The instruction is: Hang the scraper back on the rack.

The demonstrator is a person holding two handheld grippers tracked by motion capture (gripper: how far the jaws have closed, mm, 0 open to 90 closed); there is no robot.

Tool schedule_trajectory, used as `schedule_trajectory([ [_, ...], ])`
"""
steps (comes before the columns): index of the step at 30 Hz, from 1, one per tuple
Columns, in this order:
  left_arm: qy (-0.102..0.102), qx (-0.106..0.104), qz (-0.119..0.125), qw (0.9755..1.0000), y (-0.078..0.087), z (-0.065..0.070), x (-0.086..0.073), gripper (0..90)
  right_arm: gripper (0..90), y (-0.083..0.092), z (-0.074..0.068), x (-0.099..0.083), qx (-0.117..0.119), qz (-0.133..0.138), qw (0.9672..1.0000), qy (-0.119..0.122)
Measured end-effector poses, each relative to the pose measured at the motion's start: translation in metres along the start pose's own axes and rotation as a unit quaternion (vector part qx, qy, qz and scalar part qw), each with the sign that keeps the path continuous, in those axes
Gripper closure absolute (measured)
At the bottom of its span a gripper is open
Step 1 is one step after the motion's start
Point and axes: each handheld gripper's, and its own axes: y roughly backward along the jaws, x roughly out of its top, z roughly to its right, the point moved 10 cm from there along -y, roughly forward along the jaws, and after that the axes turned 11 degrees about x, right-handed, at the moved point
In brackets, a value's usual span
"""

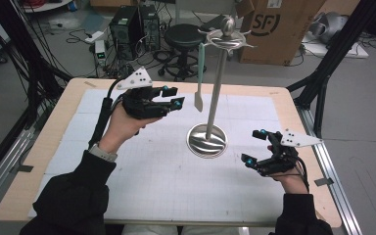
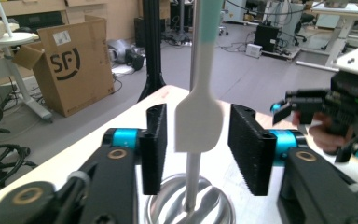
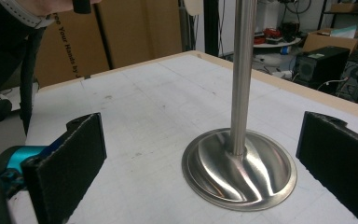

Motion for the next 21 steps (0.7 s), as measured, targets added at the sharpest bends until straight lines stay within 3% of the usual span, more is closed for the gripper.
schedule_trajectory([
  [6, -0.011, -0.034, 0.022, 0.9991, 0.016, 0.007, -0.017, 40.1, 0.5, -0.002, 0.0, -0.001, 0.001, -0.005, 1.0, 0.0],
  [12, -0.035, -0.02, 0.027, 0.9988, 0.026, 0.0, -0.048, 26.4, 0.5, -0.001, 0.002, -0.004, -0.002, -0.006, 1.0, -0.005],
  [14, -0.033, -0.014, 0.033, 0.9988, 0.031, -0.006, -0.057, 21.4, 0.5, -0.002, 0.002, -0.004, -0.002, -0.007, 1.0, -0.005],
  [18, -0.027, -0.035, 0.063, 0.997, 0.049, -0.003, -0.07, 11.7, 0.5, -0.002, 0.002, -0.005, -0.002, -0.008, 0.9999, -0.006],
  [21, -0.021, -0.034, 0.06, 0.9974, 0.057, -0.006, -0.082, 7.2, 0.5, -0.001, 0.003, -0.005, -0.004, -0.008, 0.9999, -0.004],
])
